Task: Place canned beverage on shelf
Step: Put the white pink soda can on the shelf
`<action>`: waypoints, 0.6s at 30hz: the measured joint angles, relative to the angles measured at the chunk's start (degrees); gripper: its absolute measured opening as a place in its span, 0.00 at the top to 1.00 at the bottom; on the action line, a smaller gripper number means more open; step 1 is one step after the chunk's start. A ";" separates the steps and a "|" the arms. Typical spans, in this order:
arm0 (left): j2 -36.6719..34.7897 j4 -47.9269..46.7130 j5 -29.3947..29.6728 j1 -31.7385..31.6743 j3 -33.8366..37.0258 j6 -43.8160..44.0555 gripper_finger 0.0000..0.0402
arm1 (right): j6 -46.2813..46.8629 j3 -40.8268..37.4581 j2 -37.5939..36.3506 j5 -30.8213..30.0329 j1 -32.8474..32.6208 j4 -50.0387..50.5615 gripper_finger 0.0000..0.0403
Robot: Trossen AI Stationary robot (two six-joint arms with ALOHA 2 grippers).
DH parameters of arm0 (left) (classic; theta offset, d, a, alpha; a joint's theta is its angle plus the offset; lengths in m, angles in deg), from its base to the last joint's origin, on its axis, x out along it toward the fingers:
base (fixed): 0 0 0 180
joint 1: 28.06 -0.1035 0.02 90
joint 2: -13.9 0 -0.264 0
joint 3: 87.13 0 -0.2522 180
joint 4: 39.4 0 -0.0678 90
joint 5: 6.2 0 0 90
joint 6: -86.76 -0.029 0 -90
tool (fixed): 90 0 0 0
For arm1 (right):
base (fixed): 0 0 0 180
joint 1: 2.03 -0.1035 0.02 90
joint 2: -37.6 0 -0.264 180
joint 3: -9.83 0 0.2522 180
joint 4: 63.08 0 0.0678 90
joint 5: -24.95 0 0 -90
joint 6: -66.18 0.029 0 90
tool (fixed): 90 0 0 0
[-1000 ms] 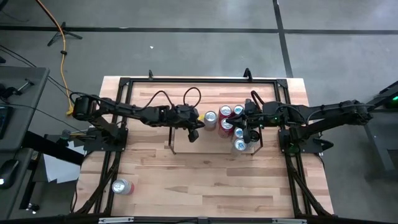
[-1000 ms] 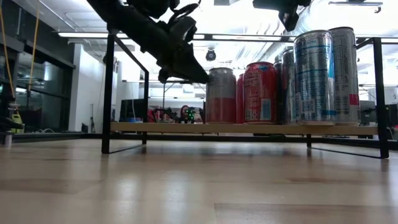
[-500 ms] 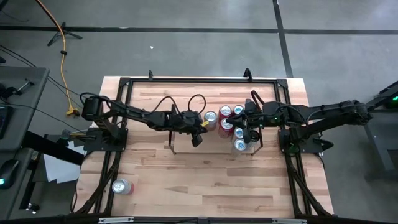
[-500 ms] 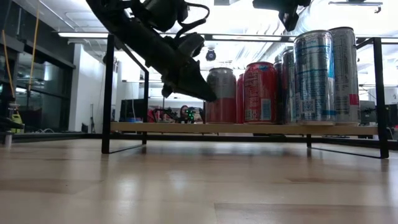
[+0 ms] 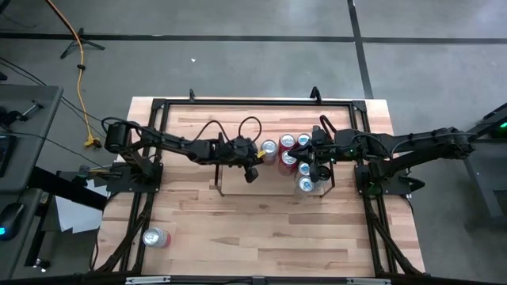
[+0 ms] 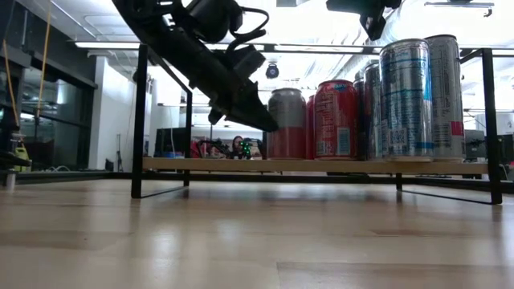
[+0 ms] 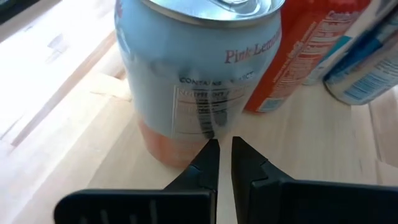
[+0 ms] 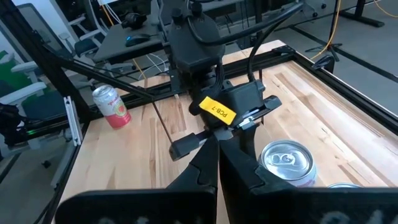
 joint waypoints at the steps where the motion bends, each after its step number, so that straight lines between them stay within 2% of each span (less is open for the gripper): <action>1: -0.01 0.07 0.03 -0.17 0.00 -0.02 1.00 | 0.00 0.00 0.00 -0.01 0.00 -0.01 1.00; 18: 0.00 3.22 0.02 -0.35 0.01 -2.11 1.00 | 0.00 0.00 0.00 -0.01 0.00 -0.02 1.00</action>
